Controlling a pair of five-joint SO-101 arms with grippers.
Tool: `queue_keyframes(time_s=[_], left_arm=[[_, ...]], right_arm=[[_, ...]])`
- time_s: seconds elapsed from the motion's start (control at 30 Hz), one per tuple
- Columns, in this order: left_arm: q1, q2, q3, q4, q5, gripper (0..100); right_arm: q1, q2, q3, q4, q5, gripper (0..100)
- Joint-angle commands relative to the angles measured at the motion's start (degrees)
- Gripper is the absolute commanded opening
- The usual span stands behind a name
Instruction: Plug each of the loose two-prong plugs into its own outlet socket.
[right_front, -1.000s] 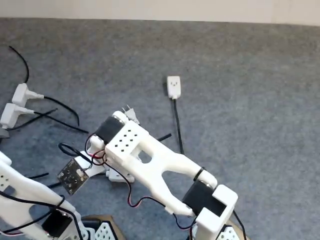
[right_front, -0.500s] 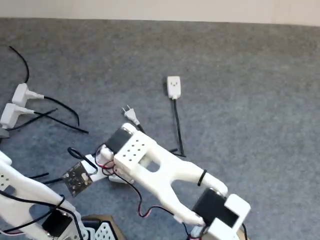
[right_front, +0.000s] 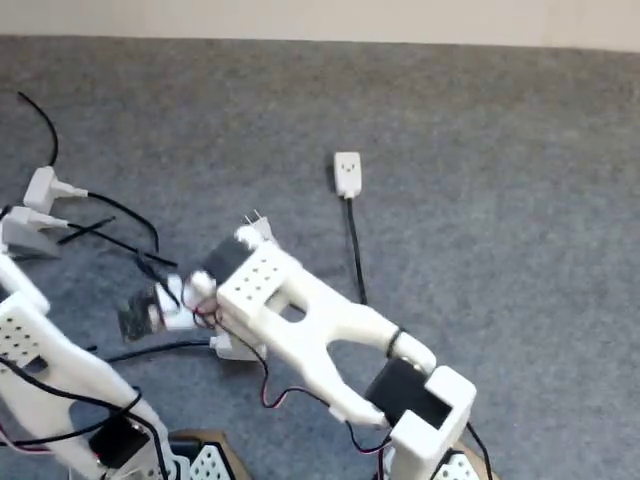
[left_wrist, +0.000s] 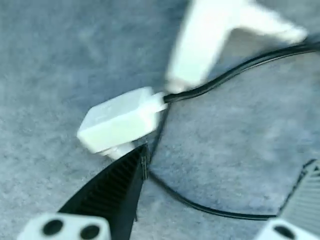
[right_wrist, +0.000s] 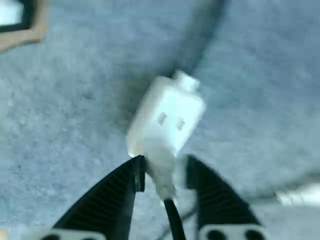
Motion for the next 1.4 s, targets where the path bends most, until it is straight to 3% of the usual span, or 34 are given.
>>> queue_keyframes(time_s=[0.0,0.1,0.27,0.4,0.53,0.7,0.9,1.2,1.37], left_arm=[[3.4,-5.6,-2.0,1.0,2.3,44],[5.6,-7.3,-2.0,1.1,3.6,44],[11.4,-12.6,5.4,1.2,3.5,44],[18.0,-21.3,18.0,1.2,0.9,43],[24.9,-32.8,32.0,1.1,-5.4,39],[32.4,-46.9,50.8,1.0,-16.1,39],[38.1,-58.9,66.9,0.3,-23.5,39],[48.0,-62.4,81.8,-10.6,-24.5,39],[56.9,-62.5,86.2,-14.3,-24.4,39]], right_arm=[[1.9,-1.5,-12.4,7.3,-1.6,30.1],[3.4,-1.5,-20.9,13.1,-2.8,32.0],[8.6,-1.5,-39.8,18.5,-16.9,32.0],[17.0,-2.3,-50.5,20.9,-27.6,32.0],[27.8,-7.1,-49.1,20.9,-34.9,32.0],[38.8,-17.8,-32.6,20.9,-38.2,32.0],[44.3,-35.0,-5.1,19.1,-36.0,32.0],[47.3,-66.2,54.2,-7.8,-35.7,32.0],[50.7,-71.7,68.5,-16.1,-35.4,32.0]])
